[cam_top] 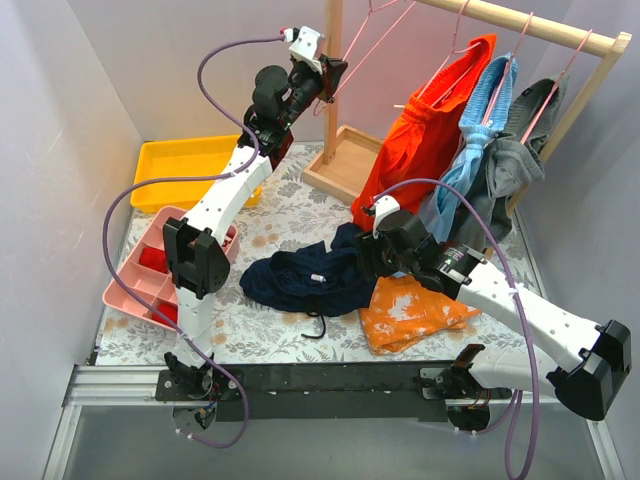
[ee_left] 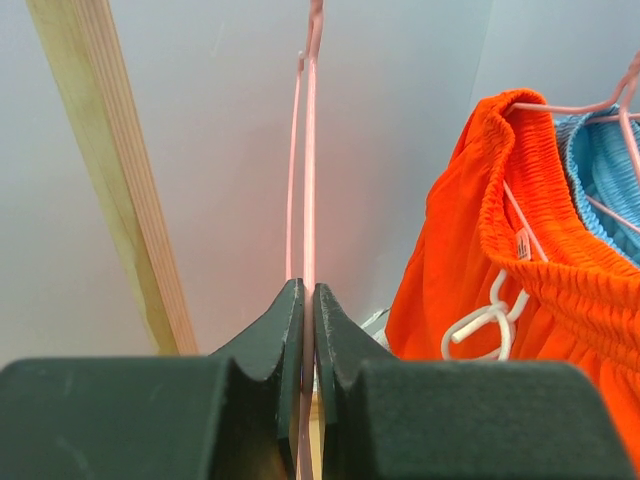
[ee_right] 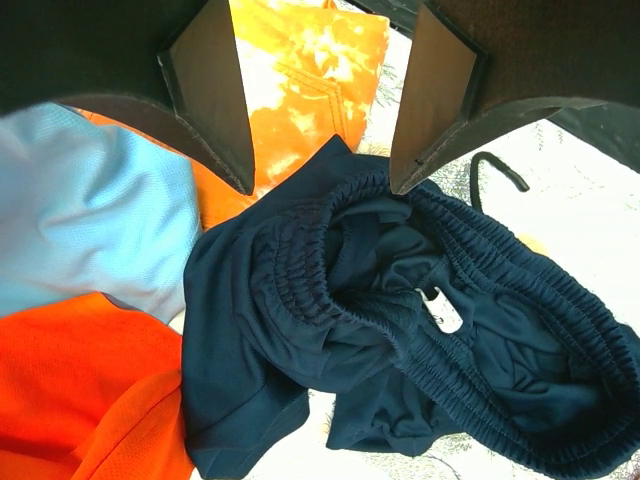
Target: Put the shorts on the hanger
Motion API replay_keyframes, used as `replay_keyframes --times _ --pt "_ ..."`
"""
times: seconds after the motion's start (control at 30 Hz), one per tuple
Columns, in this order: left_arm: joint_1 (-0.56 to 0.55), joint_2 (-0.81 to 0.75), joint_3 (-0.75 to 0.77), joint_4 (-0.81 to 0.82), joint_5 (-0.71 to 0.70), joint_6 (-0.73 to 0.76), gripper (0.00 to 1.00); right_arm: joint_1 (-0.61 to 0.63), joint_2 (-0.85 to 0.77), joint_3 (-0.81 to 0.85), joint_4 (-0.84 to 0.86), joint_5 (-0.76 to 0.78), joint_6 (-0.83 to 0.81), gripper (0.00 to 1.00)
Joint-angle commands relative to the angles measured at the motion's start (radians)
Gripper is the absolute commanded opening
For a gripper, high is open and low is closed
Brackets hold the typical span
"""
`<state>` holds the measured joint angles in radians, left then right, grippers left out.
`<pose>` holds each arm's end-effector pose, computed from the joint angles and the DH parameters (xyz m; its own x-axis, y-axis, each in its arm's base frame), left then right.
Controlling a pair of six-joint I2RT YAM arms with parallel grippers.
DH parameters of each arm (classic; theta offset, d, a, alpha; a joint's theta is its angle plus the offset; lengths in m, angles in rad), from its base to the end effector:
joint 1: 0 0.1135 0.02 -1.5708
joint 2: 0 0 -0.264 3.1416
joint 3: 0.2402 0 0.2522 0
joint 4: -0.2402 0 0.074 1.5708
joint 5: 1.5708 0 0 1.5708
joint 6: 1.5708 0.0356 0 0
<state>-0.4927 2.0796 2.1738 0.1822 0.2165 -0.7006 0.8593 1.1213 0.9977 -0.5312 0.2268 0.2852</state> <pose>0.4294 -0.2392 0.4565 -0.2314 -0.5904 -0.7732 0.6474 0.4999 -0.5754 0.1641 0.1780 0.3144 -0.5565 -0.2256 -0.7997 -0.4845 0.8699 0.0918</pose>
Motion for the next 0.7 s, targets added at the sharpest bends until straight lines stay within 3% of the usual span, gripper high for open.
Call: replay_keyframes --times 0.0,0.2,0.33,0.5,0.67 --pt "0.02 -0.163 -0.069 -0.024 0.02 0.001 0.0 0.003 0.003 0.039 0.004 0.019 0.006 0.64" --pt "0.031 -0.438 -0.403 0.028 0.026 -0.022 0.0 0.001 0.002 0.053 0.002 0.04 0.014 0.64" --pt "0.036 -0.59 -0.54 0.008 0.035 -0.033 0.0 -0.003 0.011 0.074 -0.027 0.068 0.016 0.65" --pt "0.037 -0.818 -0.689 -0.211 0.076 -0.033 0.0 -0.006 0.026 0.081 -0.041 0.088 0.031 0.65" --pt "0.029 -1.085 -0.958 -0.444 0.179 -0.089 0.0 -0.008 0.034 0.019 -0.02 0.068 0.057 0.64"
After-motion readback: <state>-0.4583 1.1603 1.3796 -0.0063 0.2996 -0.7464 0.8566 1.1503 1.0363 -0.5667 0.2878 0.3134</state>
